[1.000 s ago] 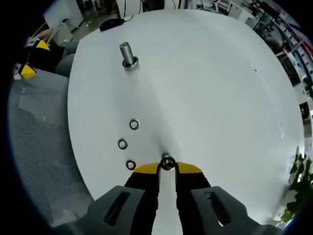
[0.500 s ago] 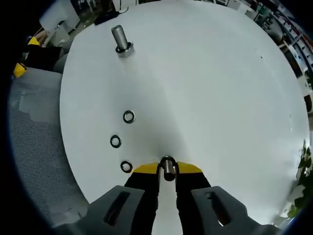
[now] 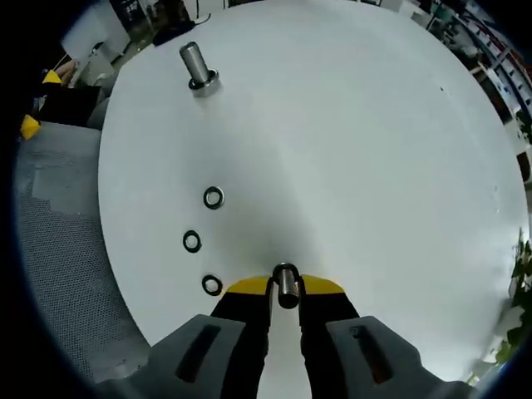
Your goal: Place the washer onto the threaded stud by aligning its center hole with the stud, sliding it down to the base, and recovering from edge contact or off-axis alignment until the washer reaches the visible bottom stop.
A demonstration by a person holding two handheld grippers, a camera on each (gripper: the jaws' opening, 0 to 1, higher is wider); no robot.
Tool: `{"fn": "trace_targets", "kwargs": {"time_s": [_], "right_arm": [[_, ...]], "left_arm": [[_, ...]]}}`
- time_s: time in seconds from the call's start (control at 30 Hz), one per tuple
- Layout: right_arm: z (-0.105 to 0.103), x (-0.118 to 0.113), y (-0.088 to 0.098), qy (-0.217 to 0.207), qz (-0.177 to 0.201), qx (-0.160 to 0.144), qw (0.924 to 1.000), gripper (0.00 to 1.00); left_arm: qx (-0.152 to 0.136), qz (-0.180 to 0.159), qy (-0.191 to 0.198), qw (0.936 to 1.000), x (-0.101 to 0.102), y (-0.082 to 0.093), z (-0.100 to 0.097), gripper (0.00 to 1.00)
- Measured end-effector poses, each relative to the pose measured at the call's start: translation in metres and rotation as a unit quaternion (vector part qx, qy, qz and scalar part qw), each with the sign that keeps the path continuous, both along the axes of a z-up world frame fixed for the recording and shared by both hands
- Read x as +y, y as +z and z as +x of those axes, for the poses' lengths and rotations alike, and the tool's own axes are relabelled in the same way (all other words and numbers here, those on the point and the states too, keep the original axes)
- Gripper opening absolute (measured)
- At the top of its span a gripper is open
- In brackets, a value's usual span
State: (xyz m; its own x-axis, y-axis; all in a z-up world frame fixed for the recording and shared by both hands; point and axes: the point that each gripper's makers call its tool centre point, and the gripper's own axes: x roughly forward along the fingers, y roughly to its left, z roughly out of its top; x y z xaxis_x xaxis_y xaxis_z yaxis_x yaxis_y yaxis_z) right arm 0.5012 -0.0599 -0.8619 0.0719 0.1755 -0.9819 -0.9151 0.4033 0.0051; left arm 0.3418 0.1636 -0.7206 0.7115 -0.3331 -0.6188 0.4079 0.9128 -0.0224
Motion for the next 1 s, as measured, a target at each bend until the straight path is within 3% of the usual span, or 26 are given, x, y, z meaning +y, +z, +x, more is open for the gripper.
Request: {"fn": "trace_targets", "kwargs": {"time_s": [0.47,0.8,1.0], "right_arm": [[-0.019,-0.011,0.008,-0.019,0.007,0.002,0.9998,0.17],[-0.052,0.004,0.002,0.004,0.026,0.016,0.9995,0.19],[-0.060,0.009,-0.003,0.033,0.027,0.014,0.9990,0.20]], "left_arm": [[-0.004,-0.004,0.006,1.0000,0.001,0.002,0.001,0.27],[-0.008,-0.003,0.007,0.9999,0.001,0.003,0.001,0.27],[-0.004,0.000,0.004,1.0000,0.001,0.001,0.000,0.27]]}}
